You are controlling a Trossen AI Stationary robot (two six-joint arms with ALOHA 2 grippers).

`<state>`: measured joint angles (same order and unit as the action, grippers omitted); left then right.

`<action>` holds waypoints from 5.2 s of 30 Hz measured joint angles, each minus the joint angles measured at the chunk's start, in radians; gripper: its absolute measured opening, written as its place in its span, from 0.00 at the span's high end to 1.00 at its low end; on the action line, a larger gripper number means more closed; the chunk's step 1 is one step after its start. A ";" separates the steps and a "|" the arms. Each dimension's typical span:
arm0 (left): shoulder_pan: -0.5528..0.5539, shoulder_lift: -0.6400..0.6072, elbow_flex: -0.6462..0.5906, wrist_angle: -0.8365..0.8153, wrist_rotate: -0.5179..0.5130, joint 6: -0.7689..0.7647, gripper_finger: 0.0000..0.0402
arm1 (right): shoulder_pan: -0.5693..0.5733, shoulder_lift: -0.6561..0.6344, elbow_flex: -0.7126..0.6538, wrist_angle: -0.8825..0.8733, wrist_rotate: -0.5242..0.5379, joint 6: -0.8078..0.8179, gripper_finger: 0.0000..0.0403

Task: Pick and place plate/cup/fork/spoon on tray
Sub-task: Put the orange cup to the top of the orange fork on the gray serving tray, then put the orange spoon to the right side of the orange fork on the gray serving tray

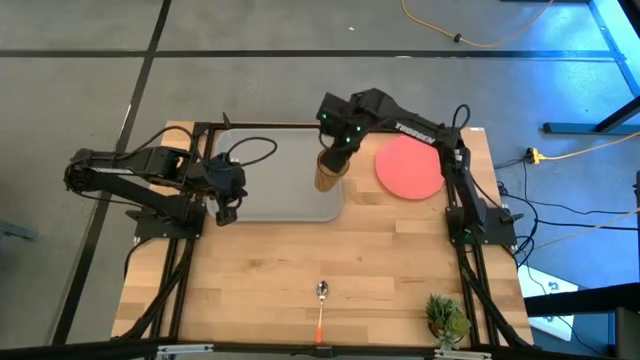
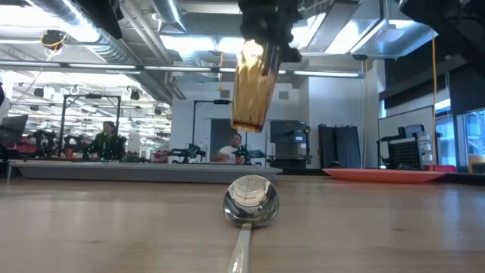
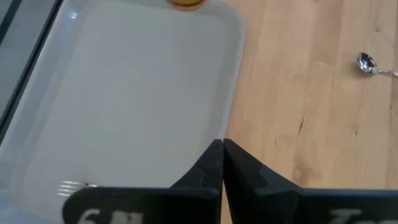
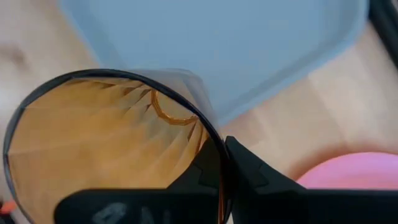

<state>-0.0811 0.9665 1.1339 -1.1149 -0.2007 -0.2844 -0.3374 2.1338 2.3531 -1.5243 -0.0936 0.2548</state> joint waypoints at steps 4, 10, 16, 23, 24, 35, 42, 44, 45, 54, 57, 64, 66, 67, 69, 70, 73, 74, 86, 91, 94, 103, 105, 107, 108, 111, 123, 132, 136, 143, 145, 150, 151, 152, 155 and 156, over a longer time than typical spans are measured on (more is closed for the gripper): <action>0.000 0.000 0.000 0.000 0.000 0.026 1.00 | -0.062 0.041 0.000 0.034 0.003 -0.031 0.98; 0.000 0.000 0.000 0.002 -0.022 0.052 1.00 | -0.141 0.083 0.002 0.045 0.016 -0.103 0.98; 0.020 0.003 0.000 0.014 -0.100 0.021 1.00 | -0.200 0.105 0.003 0.076 0.024 -0.193 0.98; 0.084 0.031 -0.001 0.020 -0.098 -0.028 1.00 | -0.242 0.171 0.002 0.146 0.022 -0.299 0.98; 0.092 0.030 -0.001 0.021 -0.097 -0.028 1.00 | -0.245 0.180 0.002 0.155 0.020 -0.313 0.98; 0.175 0.036 -0.001 0.047 -0.070 -0.029 1.00 | -0.250 0.197 0.003 0.168 0.022 -0.462 0.92; 0.184 0.036 -0.001 0.046 -0.067 -0.024 1.00 | -0.249 0.197 0.002 0.190 0.082 -0.473 0.87; 0.184 0.036 0.000 0.047 -0.067 -0.023 1.00 | -0.249 0.197 0.002 0.192 0.085 -0.469 0.86; 0.184 0.036 -0.001 0.046 -0.067 -0.023 1.00 | -0.248 0.197 0.002 0.192 0.085 -0.468 0.86; 0.184 0.036 0.000 0.039 -0.067 -0.021 1.00 | -0.239 0.176 0.002 0.198 0.085 -0.465 0.86; 0.184 0.036 0.000 0.027 -0.067 -0.021 1.00 | -0.233 0.163 0.002 0.201 0.085 -0.469 0.86; 0.184 0.036 0.000 0.026 -0.067 -0.021 1.00 | -0.228 0.130 0.003 0.244 0.085 -0.469 0.86; 0.184 0.036 0.000 0.026 -0.067 -0.021 1.00 | -0.229 0.128 0.003 0.243 0.085 -0.468 0.86; 0.184 0.036 0.000 0.026 -0.067 -0.021 1.00 | -0.229 0.128 0.003 0.241 0.085 -0.468 0.86; 0.184 0.036 0.000 0.026 -0.067 -0.021 1.00 | -0.229 0.128 0.003 0.230 0.085 -0.469 0.86; 0.184 0.036 0.000 0.026 -0.067 -0.021 1.00 | -0.229 0.128 0.003 0.229 0.085 -0.470 0.86; 0.184 0.036 0.000 0.026 -0.067 -0.021 1.00 | -0.228 0.128 0.003 0.231 0.085 -0.470 0.86; 0.184 0.036 0.000 0.026 -0.067 -0.021 1.00 | -0.228 0.127 0.003 0.231 0.085 -0.470 0.86; 0.184 0.035 0.000 0.024 -0.067 -0.021 1.00 | -0.222 0.034 0.003 0.239 0.084 -0.469 0.86; 0.184 0.035 0.000 0.024 -0.067 -0.024 1.00 | -0.200 -0.066 0.003 0.231 0.071 -0.468 0.86; 0.184 0.035 0.000 0.024 -0.067 -0.035 1.00 | -0.168 -0.139 0.003 0.221 0.064 -0.469 0.86; 0.184 0.035 -0.017 0.026 0.073 -0.072 1.00 | -0.031 -0.341 0.004 0.178 0.065 -0.391 0.86; 0.183 0.036 -0.018 0.027 0.085 -0.072 1.00 | 0.004 -0.370 0.004 0.176 0.065 -0.380 0.86; 0.182 0.036 -0.018 0.027 0.097 -0.074 1.00 | 0.038 -0.392 0.004 0.173 0.065 -0.365 0.86; 0.182 0.036 -0.018 0.027 0.098 -0.076 1.00 | 0.056 -0.403 0.004 0.160 0.064 -0.362 0.86; 0.180 0.036 -0.018 0.027 0.102 -0.078 1.00 | 0.108 -0.424 0.004 0.078 0.017 -0.355 0.86; 0.125 0.036 -0.019 0.028 0.140 -0.046 1.00 | 0.376 -0.421 -0.077 0.003 -0.186 -0.150 0.86; 0.049 0.036 -0.019 0.051 0.144 -0.046 1.00 | 0.505 -0.421 -0.304 0.115 -0.191 -0.098 0.86; 0.003 0.036 -0.019 0.102 0.144 -0.047 1.00 | 0.511 -0.420 -0.473 0.266 -0.269 -0.077 0.86; -0.083 0.036 -0.019 0.143 0.142 -0.127 1.00 | 0.511 -0.420 -0.743 0.591 -0.379 -0.042 0.86; -0.103 0.036 -0.019 0.143 0.136 -0.149 1.00 | 0.511 -0.421 -0.802 0.643 -0.379 0.015 0.86; -0.143 0.036 -0.019 0.143 0.102 -0.157 1.00 | 0.511 -0.421 -0.927 0.841 -0.379 0.116 0.86; -0.148 0.036 -0.019 0.143 0.095 -0.157 1.00 | 0.511 -0.421 -0.950 0.883 -0.379 0.119 0.86; -0.151 0.036 -0.019 0.144 0.091 -0.157 1.00 | 0.511 -0.421 -0.970 0.931 -0.379 0.114 0.86; -0.166 0.036 -0.019 0.153 0.087 -0.158 1.00 | 0.511 -0.421 -1.009 1.035 -0.379 0.078 0.86; -0.174 0.042 -0.019 0.167 0.087 -0.158 1.00 | 0.513 -0.421 -1.013 1.044 -0.377 0.063 0.86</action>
<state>-0.2554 1.0083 1.1145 -0.9481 -0.1139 -0.4426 0.1753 1.7130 1.3397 -0.4802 -0.4703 0.3177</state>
